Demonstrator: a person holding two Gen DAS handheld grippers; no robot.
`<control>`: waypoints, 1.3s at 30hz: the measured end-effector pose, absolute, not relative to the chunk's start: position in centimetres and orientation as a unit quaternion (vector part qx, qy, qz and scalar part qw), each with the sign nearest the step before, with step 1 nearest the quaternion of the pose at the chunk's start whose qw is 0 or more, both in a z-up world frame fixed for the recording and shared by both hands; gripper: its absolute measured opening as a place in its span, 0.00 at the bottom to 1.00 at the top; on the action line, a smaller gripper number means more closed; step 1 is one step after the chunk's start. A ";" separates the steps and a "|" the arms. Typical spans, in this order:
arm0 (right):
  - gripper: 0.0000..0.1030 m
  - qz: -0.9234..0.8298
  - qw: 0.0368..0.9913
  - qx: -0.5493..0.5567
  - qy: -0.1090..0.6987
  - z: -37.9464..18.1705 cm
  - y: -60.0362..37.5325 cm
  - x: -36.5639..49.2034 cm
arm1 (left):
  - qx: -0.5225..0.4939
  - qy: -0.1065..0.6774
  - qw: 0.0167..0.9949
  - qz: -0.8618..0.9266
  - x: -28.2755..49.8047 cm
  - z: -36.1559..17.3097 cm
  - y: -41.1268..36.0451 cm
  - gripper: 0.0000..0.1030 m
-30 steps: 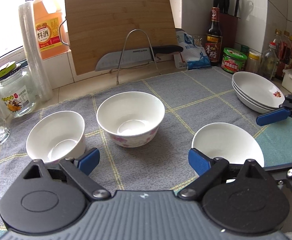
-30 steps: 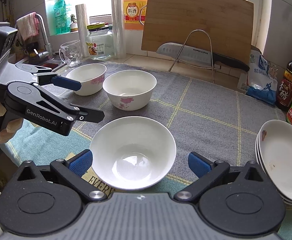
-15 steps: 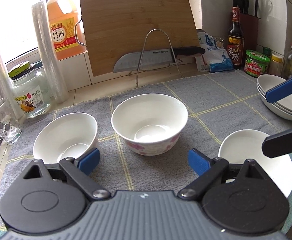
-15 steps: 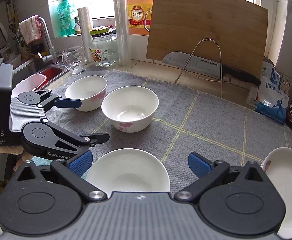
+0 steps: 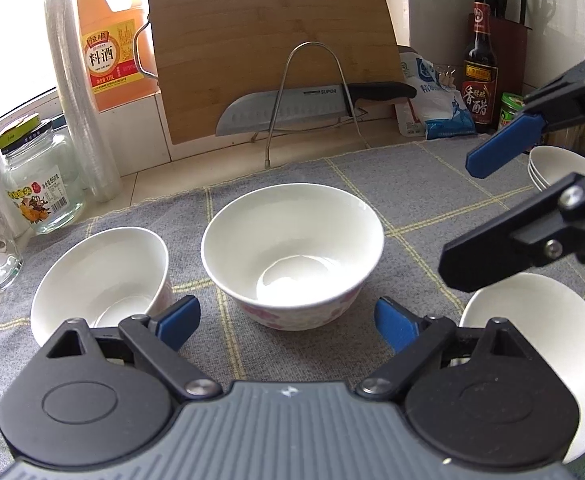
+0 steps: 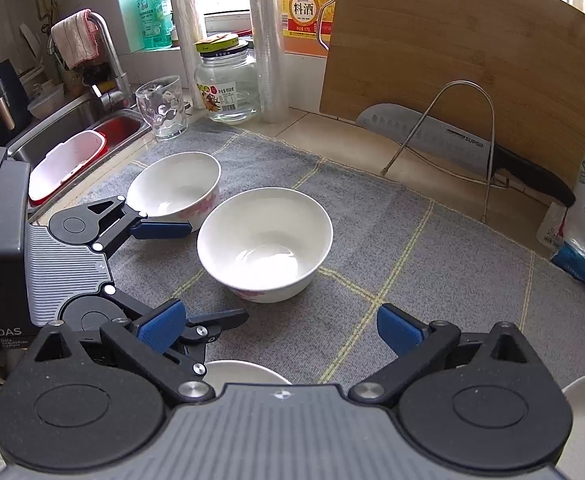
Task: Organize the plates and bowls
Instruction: 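Close the right tool on the white bowl's rim, then carry the white bowl with the right tool over the pink-flower bowl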
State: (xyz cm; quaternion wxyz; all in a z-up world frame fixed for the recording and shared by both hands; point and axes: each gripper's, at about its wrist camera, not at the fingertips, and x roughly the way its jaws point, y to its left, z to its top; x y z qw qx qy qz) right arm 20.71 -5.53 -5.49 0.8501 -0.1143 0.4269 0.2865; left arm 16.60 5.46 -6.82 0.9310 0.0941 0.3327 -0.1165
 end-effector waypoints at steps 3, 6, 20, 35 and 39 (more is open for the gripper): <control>1.00 0.298 0.843 -0.120 0.432 -5.9 -4.7 22.1 | 0.093 0.336 0.930 -0.116 17.0 -7.1 5.4 0.90; 1.00 0.308 0.837 -0.129 0.434 -6.4 -3.9 23.4 | 0.089 0.338 0.930 -0.115 17.3 -7.2 5.4 0.90; 1.00 0.327 0.820 -0.128 0.452 -8.4 -1.8 28.3 | 0.071 0.338 0.930 -0.126 18.1 -7.4 5.6 0.85; 0.83 0.350 0.803 -0.112 0.469 -9.6 -0.8 30.8 | 0.073 0.339 0.929 -0.131 18.3 -7.4 5.7 0.82; 0.81 0.358 0.797 -0.107 0.475 -9.8 -0.7 31.1 | 0.075 0.339 0.928 -0.133 18.4 -7.4 5.7 0.82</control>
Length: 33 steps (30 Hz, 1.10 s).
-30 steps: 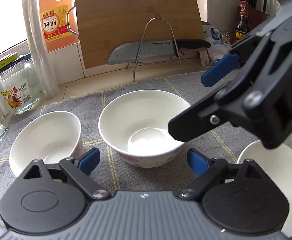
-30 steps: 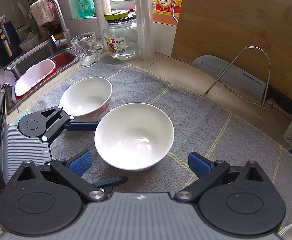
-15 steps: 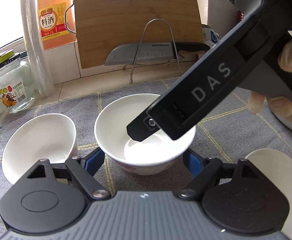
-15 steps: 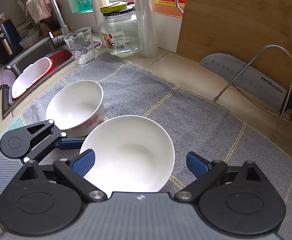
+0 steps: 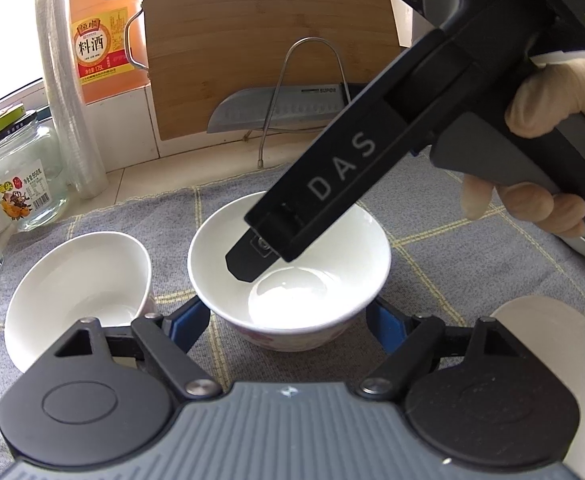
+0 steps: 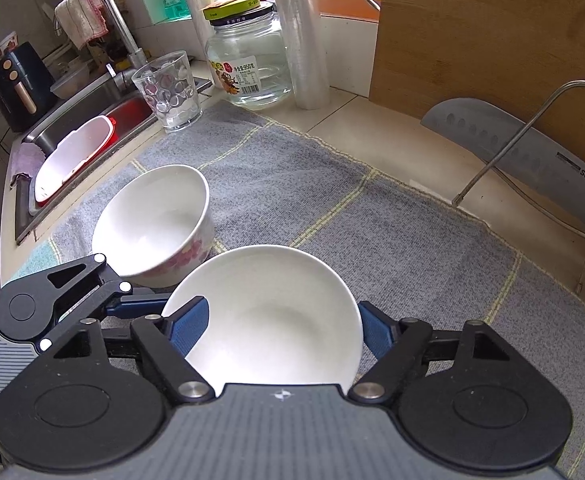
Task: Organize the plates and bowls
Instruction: 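Carry the white bowl with the right tool over the pink-flower bowl, then lower the white bowl into the pink-flower bowl with the right tool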
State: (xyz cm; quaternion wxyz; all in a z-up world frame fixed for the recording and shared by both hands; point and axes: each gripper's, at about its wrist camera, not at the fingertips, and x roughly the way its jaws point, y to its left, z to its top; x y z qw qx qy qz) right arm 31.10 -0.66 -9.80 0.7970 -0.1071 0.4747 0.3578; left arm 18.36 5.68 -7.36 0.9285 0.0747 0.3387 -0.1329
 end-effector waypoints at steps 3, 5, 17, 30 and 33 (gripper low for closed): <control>0.81 0.358 0.796 -0.102 0.477 -9.8 -0.7 31.2 | 0.075 0.340 0.928 -0.133 18.4 -7.3 5.7 0.82; 0.81 0.358 0.796 -0.098 0.479 -9.8 -0.8 31.2 | 0.077 0.341 0.927 -0.134 18.4 -7.3 5.6 0.82; 0.81 0.360 0.801 -0.077 0.473 -7.9 -1.9 29.8 | 0.092 0.335 0.925 -0.152 17.3 -5.1 5.4 0.82; 0.81 0.359 0.813 -0.078 0.452 -4.9 -3.1 25.9 | 0.097 0.321 0.926 -0.172 14.2 -2.5 4.7 0.82; 0.82 0.357 0.816 -0.079 0.448 -4.3 -3.5 24.8 | 0.099 0.320 0.925 -0.179 13.4 -2.0 4.4 0.82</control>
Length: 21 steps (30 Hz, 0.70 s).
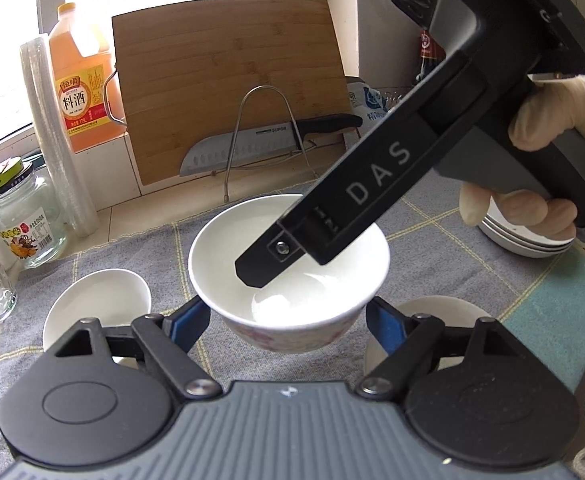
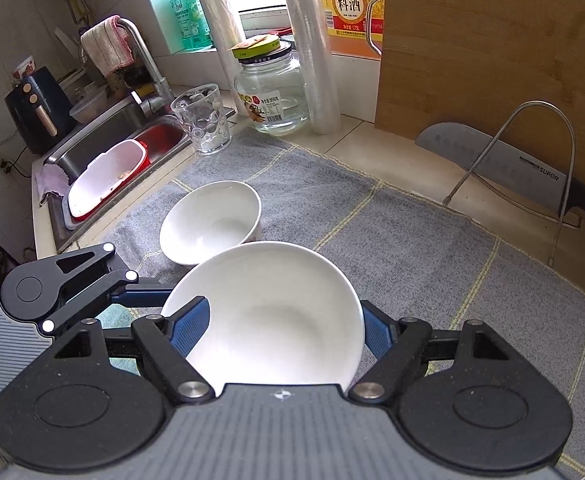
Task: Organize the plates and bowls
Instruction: 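Lower the white bowl into the pink-flower bowl with the right tool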
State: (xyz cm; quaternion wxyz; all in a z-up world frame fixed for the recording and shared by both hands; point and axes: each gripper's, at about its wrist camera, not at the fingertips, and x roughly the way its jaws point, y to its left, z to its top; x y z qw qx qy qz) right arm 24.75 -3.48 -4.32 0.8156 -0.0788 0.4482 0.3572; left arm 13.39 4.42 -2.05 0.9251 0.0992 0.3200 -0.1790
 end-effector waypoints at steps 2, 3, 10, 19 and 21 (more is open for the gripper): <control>0.82 0.355 0.817 -0.078 0.447 -4.1 -3.8 24.0 | 0.099 0.319 0.924 -0.184 12.9 -1.8 4.2 0.82; 0.82 0.354 0.818 -0.078 0.447 -4.0 -4.0 23.8 | 0.101 0.318 0.924 -0.187 12.6 -1.7 4.1 0.82; 0.82 0.344 0.825 -0.074 0.442 -3.5 -5.1 21.4 | 0.107 0.314 0.921 -0.202 10.8 -1.2 3.3 0.82; 0.82 0.330 0.832 -0.066 0.441 -3.4 -6.3 19.3 | 0.113 0.314 0.916 -0.221 9.3 -1.1 2.4 0.82; 0.82 0.327 0.833 -0.064 0.442 -3.4 -6.6 18.9 | 0.112 0.316 0.915 -0.226 9.0 -1.2 2.2 0.82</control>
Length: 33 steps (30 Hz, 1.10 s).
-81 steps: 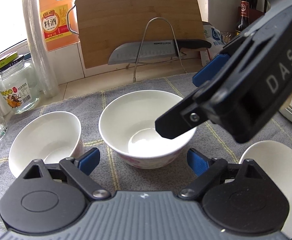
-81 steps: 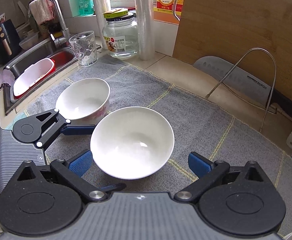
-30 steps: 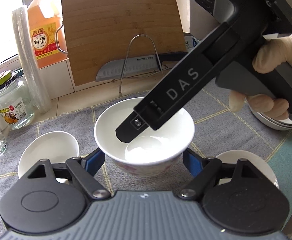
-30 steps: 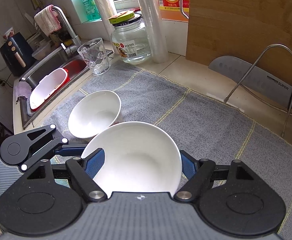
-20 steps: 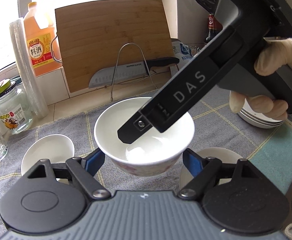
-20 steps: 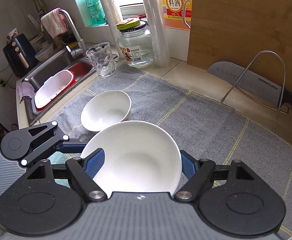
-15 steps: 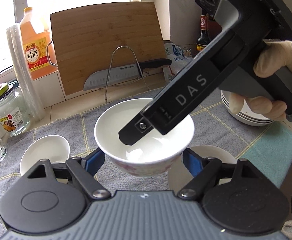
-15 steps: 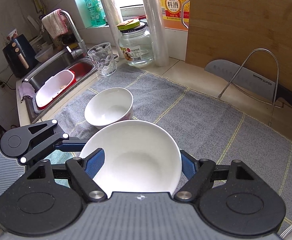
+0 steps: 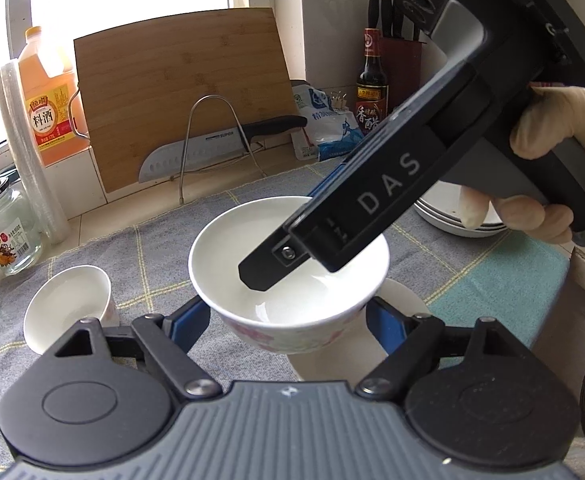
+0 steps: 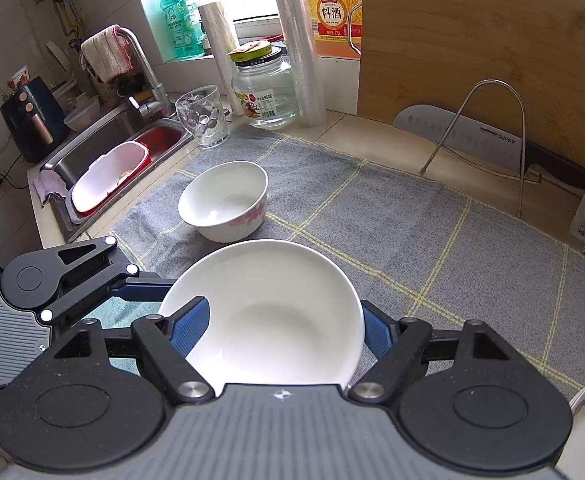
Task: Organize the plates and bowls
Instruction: 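Lower the white bowl into the pink-flower bowl with the right tool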
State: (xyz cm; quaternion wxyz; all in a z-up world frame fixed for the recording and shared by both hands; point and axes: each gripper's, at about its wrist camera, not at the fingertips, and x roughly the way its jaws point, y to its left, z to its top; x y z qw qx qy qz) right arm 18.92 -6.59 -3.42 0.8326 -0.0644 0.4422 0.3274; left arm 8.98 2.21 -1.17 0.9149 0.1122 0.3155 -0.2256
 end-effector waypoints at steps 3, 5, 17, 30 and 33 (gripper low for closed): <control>0.82 0.322 0.833 -0.063 0.445 -3.6 -6.9 18.4 | 0.112 0.319 0.912 -0.232 8.5 -1.4 1.9 0.82; 0.82 0.319 0.833 -0.062 0.448 -3.7 -7.2 18.0 | 0.113 0.322 0.910 -0.237 8.3 -1.6 1.7 0.82; 0.82 0.297 0.835 -0.046 0.462 -4.7 -9.0 16.1 | 0.124 0.342 0.893 -0.266 7.4 -2.7 0.5 0.82; 0.82 0.287 0.830 -0.036 0.476 -5.8 -9.7 15.6 | 0.130 0.359 0.881 -0.280 7.3 -3.4 -0.1 0.82; 0.82 0.288 0.829 -0.038 0.478 -5.9 -9.6 15.6 | 0.133 0.362 0.879 -0.281 7.4 -3.5 -0.2 0.82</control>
